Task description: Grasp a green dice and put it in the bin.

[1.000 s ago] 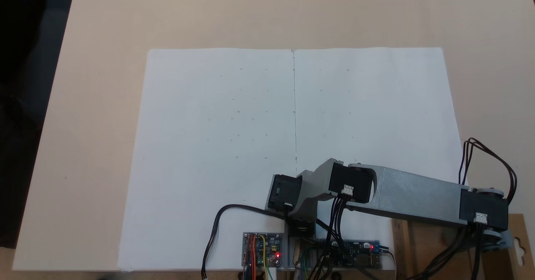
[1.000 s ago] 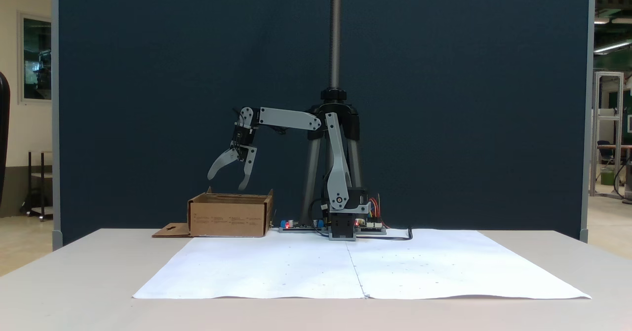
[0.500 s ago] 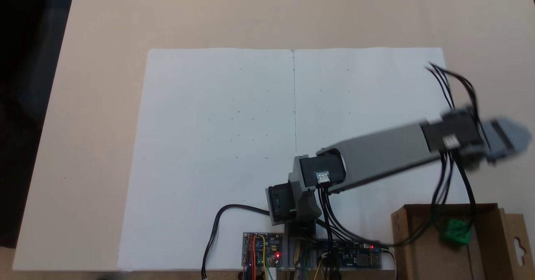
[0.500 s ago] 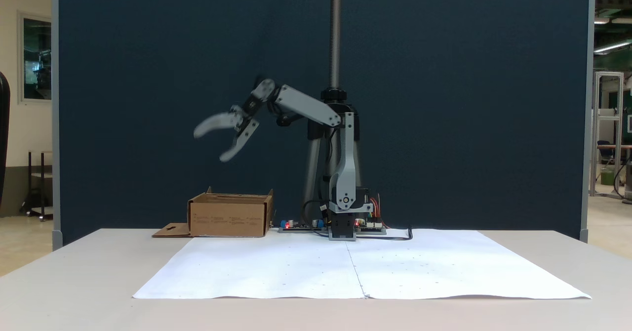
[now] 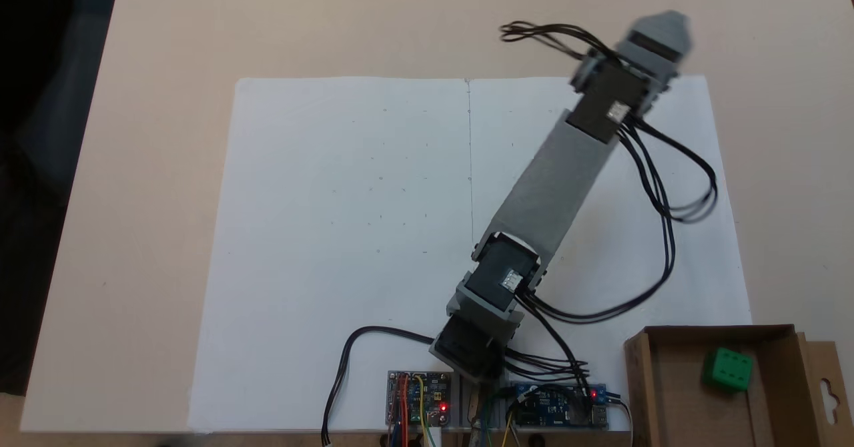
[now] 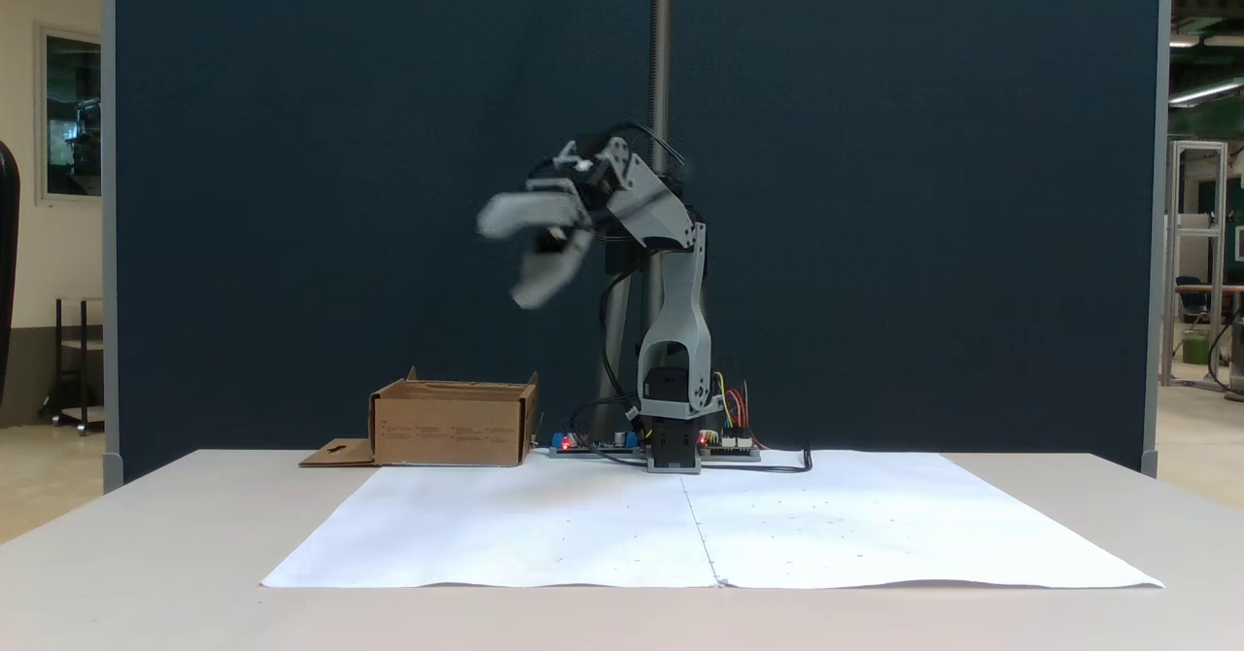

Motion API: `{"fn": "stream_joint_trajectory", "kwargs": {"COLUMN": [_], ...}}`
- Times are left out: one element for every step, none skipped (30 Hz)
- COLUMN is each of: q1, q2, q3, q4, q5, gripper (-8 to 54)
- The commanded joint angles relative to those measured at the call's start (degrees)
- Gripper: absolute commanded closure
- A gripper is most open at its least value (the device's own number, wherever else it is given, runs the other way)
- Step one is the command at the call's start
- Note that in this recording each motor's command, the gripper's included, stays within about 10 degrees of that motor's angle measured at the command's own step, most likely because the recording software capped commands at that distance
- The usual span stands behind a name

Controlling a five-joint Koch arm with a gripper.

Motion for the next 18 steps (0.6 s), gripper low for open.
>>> {"fn": "stream_joint_trajectory", "kwargs": {"q1": [-4.8, -7.2, -9.6, -11.9, -13.8, -15.7, -17.4, -19.1, -20.6, -22.2, -23.7, -25.0, -26.0, -26.5, -26.8, -27.7, -28.2, -28.7], "q2": [2.0, 2.0, 2.0, 2.0, 2.0, 2.1, 2.4, 2.6, 3.2, 3.8, 4.3, 5.4, 6.9, 8.8, 10.9, 12.7, 14.2, 15.5], "q3": [0.1, 1.0, 1.7, 2.3, 3.1, 4.4, 5.8, 7.5, 9.3, 11.5, 14.3, 17.8, 21.6, 26.0, 30.4, 34.9, 38.8, 42.5], "q4": [-3.7, -3.7, -3.7, -3.8, -4.2, -5.4, -7.0, -9.0, -11.1, -13.5, -15.9, -17.7, -19.8, -21.8, -24.1, -26.0, -28.1, -30.5], "q5": [4.3, 4.4, 4.4, 4.5, 4.6, 4.7, 4.7, 4.7, 4.7, 4.7, 4.7, 4.6, 4.6, 4.6, 4.6, 4.5, 4.5, 4.4], "gripper": [1.6, 1.2, 1.0, 0.9, 0.7, 0.6, 0.6, 0.5, 0.4, 0.4, 0.4, 0.5, 0.7, 1.3, 1.5, 1.5, 1.4, 1.2]}}
